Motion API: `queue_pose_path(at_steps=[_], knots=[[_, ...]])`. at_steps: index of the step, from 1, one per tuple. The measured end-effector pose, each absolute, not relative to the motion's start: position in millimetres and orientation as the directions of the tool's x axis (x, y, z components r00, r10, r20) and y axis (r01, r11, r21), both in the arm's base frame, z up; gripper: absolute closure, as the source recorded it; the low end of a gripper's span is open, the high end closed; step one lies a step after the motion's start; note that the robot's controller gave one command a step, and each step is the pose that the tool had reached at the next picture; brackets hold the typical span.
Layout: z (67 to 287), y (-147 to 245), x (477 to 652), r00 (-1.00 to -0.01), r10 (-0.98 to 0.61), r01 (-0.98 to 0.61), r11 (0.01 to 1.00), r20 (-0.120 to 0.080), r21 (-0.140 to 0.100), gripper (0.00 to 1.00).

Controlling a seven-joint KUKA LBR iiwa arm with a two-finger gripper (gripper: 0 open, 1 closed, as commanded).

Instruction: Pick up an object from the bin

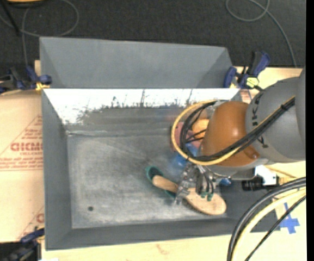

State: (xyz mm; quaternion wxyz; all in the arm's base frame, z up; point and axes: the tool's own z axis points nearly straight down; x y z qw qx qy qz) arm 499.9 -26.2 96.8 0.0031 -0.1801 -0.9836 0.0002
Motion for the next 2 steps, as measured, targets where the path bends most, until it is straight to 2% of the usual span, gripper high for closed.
queue_pose_path(at_steps=[2], knots=[[120.1, -26.2, 502.6, -0.936, 0.353, 0.353, 0.936, -0.004, 0.002, 1.00]])
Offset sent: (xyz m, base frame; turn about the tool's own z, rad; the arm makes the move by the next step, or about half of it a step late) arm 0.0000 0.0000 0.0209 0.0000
